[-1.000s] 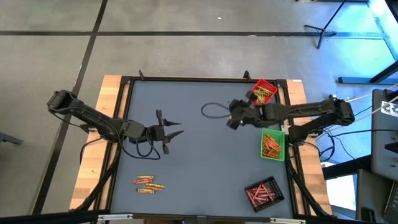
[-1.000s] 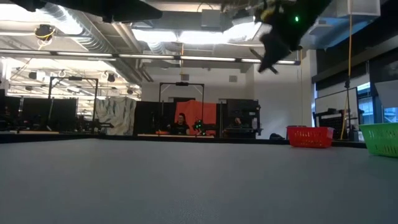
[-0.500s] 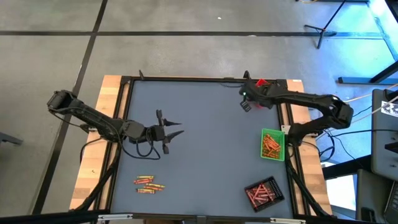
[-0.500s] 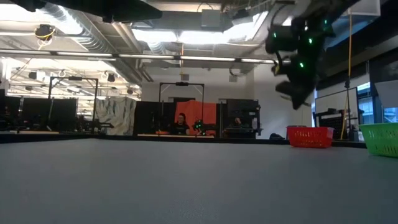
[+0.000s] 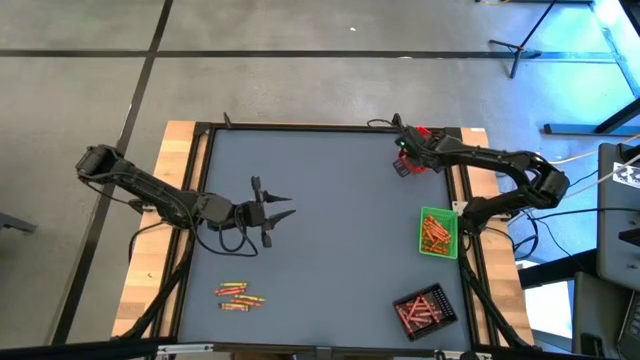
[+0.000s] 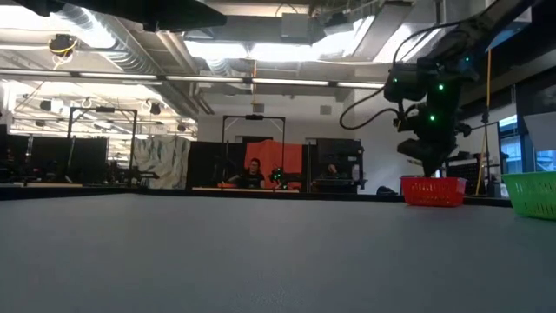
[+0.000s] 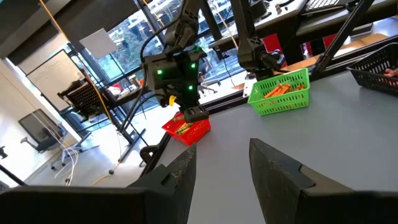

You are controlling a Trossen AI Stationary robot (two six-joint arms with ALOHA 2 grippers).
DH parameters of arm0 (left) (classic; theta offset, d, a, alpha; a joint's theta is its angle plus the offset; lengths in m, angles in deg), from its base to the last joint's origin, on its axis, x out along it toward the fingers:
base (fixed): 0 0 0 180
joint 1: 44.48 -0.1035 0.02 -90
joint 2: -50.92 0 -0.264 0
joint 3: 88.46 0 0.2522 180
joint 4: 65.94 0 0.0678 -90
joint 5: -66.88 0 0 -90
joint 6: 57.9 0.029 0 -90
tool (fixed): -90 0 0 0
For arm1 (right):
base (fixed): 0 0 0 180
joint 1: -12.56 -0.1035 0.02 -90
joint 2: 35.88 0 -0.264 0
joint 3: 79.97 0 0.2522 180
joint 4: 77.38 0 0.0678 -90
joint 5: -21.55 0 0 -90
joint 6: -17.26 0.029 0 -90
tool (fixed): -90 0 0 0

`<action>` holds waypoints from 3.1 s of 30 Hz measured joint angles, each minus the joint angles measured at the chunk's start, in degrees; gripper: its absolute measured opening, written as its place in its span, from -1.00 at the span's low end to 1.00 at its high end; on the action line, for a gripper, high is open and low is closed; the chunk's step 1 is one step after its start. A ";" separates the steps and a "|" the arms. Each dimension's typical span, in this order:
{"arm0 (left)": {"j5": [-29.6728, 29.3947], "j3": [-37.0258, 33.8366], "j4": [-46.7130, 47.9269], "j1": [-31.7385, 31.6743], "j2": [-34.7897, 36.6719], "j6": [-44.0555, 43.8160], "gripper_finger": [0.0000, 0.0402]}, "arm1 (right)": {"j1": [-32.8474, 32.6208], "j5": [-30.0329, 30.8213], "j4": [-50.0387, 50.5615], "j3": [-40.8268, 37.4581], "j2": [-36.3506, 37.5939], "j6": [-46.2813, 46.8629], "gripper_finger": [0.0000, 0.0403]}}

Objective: Sort crayons
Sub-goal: Put the green crayon into the red bin

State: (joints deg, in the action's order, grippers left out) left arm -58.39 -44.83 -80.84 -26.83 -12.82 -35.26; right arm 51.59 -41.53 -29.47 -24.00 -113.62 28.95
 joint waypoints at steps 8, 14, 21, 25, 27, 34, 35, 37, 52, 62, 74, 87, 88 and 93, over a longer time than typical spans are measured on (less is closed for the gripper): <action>0.00 0.00 -0.03 0.00 0.00 -0.15 -0.35 | 0.37 0.43 0.50 0.25 0.00 1.10 -0.30; 0.01 0.00 -0.03 0.00 0.00 -1.27 -0.35 | -1.99 -4.40 0.92 3.53 2.84 0.47 -0.10; 5.96 0.00 1.47 -0.11 -0.24 -3.62 -0.35 | -17.87 -5.54 -12.36 3.91 9.03 -1.62 -0.09; 6.45 0.01 6.14 -0.35 -0.47 -8.33 -0.35 | -27.48 -5.59 -24.73 3.91 8.91 -5.43 -0.09; 6.47 0.02 10.49 -0.37 -0.46 -11.15 -0.35 | -31.71 -5.58 -31.30 3.93 8.24 -7.98 -0.09; 13.80 1.28 28.51 0.43 -0.48 -21.51 -0.35 | -42.37 -5.60 -44.33 3.93 5.69 -14.73 -0.09; 15.35 1.87 31.48 0.43 -0.48 -23.07 -0.35 | -43.47 -5.56 -45.15 3.93 5.33 -15.15 -0.09; 17.57 3.11 37.08 0.45 -0.55 -26.03 -0.35 | -45.30 -5.56 -47.22 3.91 4.51 -16.22 -0.09; 30.66 5.22 49.60 10.93 -5.97 -42.28 -0.35 | -49.38 -5.56 -49.60 3.91 0.94 -19.58 -0.09; 37.16 5.22 49.62 17.06 -15.40 -60.72 -0.35 | -46.83 -5.54 -54.04 3.91 0.90 -25.57 -0.09; 35.74 5.20 49.16 20.33 -15.80 -64.72 -0.35 | -43.12 -11.11 -54.13 3.91 0.90 -25.65 -0.09; 36.54 5.14 48.63 20.37 -20.92 -64.06 -0.43 | -43.13 -12.16 -53.80 3.91 0.90 -23.82 -0.09; 36.52 5.14 48.65 20.37 -20.94 -64.08 -0.44 | -43.13 -12.18 -53.80 3.91 0.90 -23.80 -0.09; 36.37 5.09 49.25 20.35 -21.00 -64.06 -0.57 | -43.13 -12.20 -53.78 3.91 0.90 -23.85 -0.09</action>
State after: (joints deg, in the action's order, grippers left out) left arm -22.02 -39.74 -31.60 -6.48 -33.83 -99.33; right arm 8.46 -53.73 -83.26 -20.08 -112.72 5.10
